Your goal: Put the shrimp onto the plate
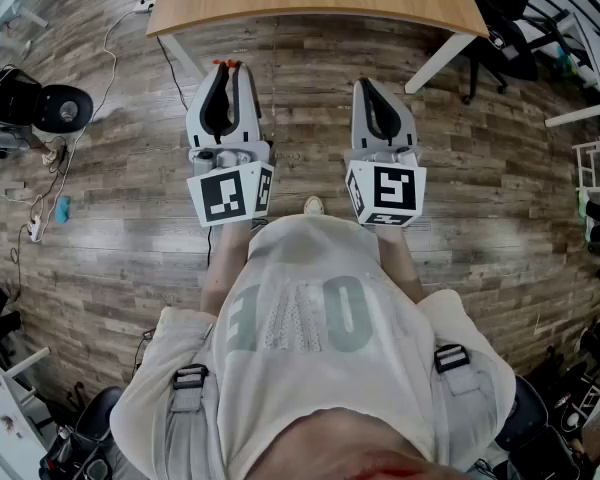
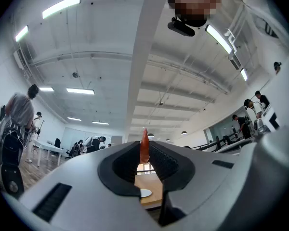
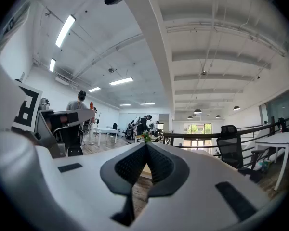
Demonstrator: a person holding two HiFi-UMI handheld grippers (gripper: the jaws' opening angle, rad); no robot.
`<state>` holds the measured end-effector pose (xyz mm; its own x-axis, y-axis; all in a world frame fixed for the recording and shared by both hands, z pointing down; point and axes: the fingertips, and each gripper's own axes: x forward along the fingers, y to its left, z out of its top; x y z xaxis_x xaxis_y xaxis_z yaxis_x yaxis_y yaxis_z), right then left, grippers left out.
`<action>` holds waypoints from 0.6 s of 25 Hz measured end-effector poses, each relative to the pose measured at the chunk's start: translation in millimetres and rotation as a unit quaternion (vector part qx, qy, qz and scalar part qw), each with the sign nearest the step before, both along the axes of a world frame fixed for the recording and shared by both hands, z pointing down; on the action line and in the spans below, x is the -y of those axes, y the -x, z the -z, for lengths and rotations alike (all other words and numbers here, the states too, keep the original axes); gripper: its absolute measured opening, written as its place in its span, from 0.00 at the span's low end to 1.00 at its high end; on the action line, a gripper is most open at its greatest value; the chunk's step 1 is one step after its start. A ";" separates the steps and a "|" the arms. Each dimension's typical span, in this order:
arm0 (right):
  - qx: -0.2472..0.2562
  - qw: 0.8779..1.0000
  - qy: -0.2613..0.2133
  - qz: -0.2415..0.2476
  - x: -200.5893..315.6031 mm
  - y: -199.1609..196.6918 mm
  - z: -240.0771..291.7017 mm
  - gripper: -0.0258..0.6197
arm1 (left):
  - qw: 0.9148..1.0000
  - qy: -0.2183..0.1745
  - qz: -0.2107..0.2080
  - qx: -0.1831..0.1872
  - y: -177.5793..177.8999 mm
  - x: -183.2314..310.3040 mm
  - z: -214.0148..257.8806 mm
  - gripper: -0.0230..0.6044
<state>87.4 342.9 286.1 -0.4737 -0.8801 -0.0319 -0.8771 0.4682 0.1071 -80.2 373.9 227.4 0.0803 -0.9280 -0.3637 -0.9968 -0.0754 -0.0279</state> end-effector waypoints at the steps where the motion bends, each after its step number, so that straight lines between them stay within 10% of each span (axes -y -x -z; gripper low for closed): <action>1: -0.001 1.000 -0.002 -0.001 1.4 0.3 0.7 0.07 | 1.000 0.000 0.000 0.000 0.2 1.0 -0.1 0.14; 15: 0.002 1.000 -0.018 0.019 16.1 2.9 2.6 0.07 | 1.000 0.014 0.001 0.003 -3.3 23.6 -6.0 0.14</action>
<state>84.4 326.9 283.5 -0.5073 -0.8593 -0.0654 -0.8588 0.4977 0.1212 -76.9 350.3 233.3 0.0807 -0.9379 -0.3375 -0.9967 -0.0745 -0.0313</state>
